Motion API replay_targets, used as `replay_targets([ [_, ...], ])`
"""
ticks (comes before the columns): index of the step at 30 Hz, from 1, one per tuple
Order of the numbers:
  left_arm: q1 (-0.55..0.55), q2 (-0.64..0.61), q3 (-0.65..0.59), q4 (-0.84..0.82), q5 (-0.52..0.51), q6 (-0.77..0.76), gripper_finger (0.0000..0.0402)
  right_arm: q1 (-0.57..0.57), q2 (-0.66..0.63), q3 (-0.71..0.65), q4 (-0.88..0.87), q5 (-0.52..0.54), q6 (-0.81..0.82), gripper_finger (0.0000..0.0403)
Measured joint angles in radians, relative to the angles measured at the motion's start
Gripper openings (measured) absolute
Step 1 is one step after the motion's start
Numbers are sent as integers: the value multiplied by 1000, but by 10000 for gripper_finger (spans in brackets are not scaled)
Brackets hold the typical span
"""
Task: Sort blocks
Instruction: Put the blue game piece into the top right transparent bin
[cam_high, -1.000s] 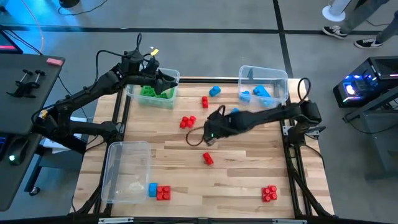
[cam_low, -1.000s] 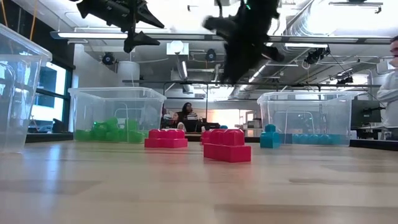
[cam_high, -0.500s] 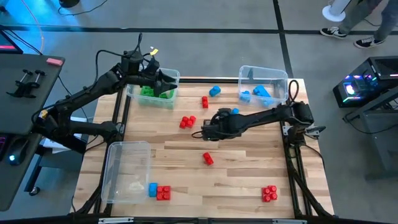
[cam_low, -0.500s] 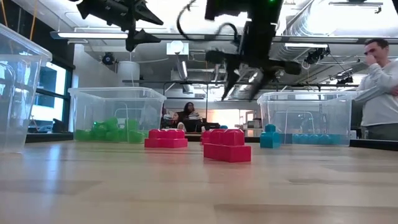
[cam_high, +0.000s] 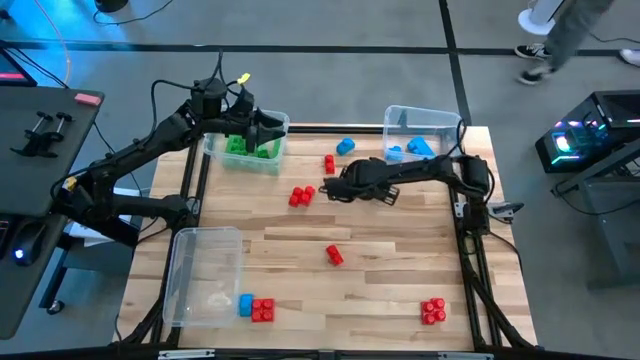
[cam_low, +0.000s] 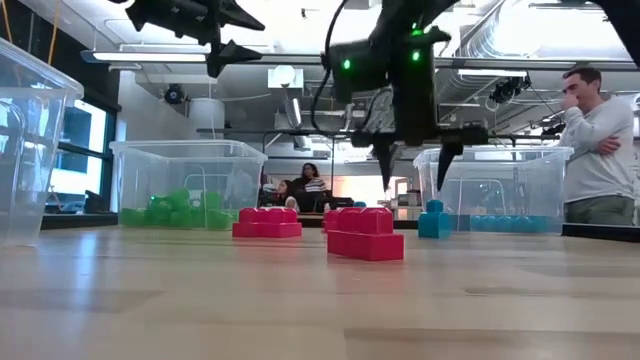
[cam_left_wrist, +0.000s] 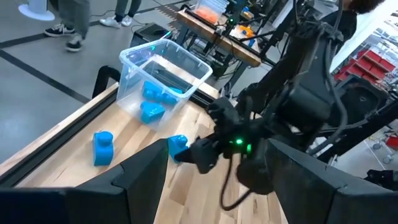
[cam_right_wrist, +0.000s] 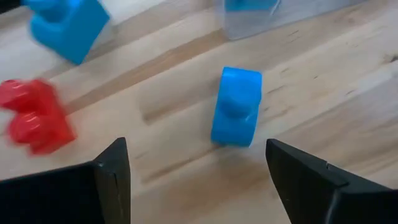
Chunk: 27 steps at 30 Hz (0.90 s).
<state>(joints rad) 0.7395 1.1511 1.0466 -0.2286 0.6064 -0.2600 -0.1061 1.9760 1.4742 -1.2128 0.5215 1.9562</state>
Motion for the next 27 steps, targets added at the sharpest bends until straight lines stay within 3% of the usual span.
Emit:
replay_targets([
  [15, 0, 0, 0, 0, 3, 0, 252, -45, 131, 0, -38, -44, 61, 256],
  [27, 0, 0, 0, -4, 18, 0, 252, -97, 210, 5, 11, -17, 50, 242],
])
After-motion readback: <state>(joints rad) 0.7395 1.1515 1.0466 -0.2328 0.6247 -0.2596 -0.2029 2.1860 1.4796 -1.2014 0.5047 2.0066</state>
